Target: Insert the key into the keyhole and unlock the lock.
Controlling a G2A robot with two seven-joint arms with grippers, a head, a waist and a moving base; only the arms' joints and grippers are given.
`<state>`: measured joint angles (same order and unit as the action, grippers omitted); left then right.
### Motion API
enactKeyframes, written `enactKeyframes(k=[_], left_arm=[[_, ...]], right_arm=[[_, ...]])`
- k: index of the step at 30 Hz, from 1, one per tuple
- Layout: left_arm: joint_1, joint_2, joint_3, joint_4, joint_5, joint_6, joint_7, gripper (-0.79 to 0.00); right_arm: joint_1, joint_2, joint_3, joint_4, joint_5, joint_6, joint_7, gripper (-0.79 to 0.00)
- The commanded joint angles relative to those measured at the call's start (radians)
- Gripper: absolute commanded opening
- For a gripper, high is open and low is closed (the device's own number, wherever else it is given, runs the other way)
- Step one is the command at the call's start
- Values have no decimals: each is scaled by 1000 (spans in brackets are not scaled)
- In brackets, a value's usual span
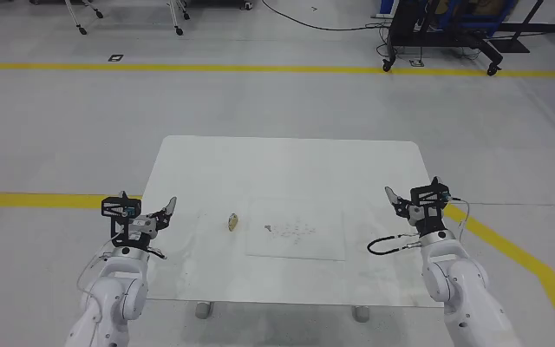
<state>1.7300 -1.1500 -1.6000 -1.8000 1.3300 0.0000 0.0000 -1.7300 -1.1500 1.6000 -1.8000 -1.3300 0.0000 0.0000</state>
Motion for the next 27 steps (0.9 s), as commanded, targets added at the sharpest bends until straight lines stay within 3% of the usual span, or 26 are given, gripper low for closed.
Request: enactKeyframes(k=[1, 16, 27], left_arm=[[0, 0, 0, 0, 0, 0, 0, 0], [0, 0, 0, 0, 0, 0, 0, 0], [0, 0, 0, 0, 0, 0, 0, 0]], right_arm=[[0, 0, 0, 0, 0, 0, 0, -1], [1, 1, -5, 1, -10, -9, 6, 0], [191, -14, -276, 76, -137, -267, 110, 0]])
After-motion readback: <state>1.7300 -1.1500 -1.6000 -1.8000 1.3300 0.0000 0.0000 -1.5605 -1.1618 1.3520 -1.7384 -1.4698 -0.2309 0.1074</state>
